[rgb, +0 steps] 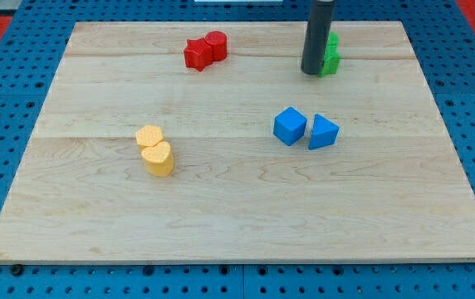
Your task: Slide the blue cube right a bit
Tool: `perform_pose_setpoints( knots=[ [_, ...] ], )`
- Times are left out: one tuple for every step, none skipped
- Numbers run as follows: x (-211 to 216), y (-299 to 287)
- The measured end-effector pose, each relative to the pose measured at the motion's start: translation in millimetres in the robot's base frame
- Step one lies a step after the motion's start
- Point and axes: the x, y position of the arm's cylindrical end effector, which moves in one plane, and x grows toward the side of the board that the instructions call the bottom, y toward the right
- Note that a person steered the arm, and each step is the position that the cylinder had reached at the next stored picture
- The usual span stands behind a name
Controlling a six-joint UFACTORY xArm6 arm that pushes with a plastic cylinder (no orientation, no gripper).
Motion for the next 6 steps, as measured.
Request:
perform_pose_setpoints(
  knots=[
    [-5.2, 9.2],
    [-3.5, 7.9],
    [35.8, -13.1],
    [78.9, -48.4],
    [94.7, -74.6],
    [97.1, -81.6]
  ],
)
